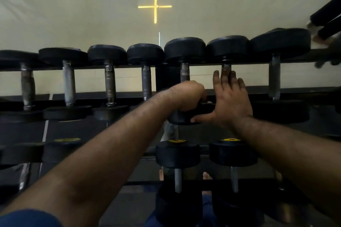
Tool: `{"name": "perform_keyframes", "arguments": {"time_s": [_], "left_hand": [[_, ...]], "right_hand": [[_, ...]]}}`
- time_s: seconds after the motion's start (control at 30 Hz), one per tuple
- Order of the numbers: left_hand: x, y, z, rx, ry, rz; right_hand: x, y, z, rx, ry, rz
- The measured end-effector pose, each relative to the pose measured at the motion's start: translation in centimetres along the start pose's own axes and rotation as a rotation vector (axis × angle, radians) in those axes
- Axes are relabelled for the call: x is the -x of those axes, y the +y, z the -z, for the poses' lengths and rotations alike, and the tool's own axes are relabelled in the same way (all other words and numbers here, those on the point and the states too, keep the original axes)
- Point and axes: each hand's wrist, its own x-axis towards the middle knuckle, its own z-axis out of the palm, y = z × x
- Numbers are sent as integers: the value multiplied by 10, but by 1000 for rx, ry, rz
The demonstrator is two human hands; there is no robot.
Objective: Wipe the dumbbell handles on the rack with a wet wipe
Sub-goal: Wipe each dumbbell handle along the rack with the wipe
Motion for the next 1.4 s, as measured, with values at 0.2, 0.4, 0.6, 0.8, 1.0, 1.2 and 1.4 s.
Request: {"name": "perform_keyframes", "arguments": {"time_s": [0.2,0.4,0.6,0.8,1.0,1.2,1.4], "left_hand": [[53,-62,28,165,-88,149],[43,-32,-16,159,-23,442],[55,-32,30,468,41,287],[12,-29,-16,-26,808,274],[43,-39,-37,27,393,68],[75,-46,-16,364,423,116],[57,11,-14,1098,748,382]], "right_hand": [[1,0,2,14,-36,2],[0,2,2,27,-49,18],[0,2,2,33,-66,21],[2,3,2,4,-58,21],[1,4,0,-7,-63,26],[2,5,2,-20,-41,30],[8,8,0,-69,23,43]]}}
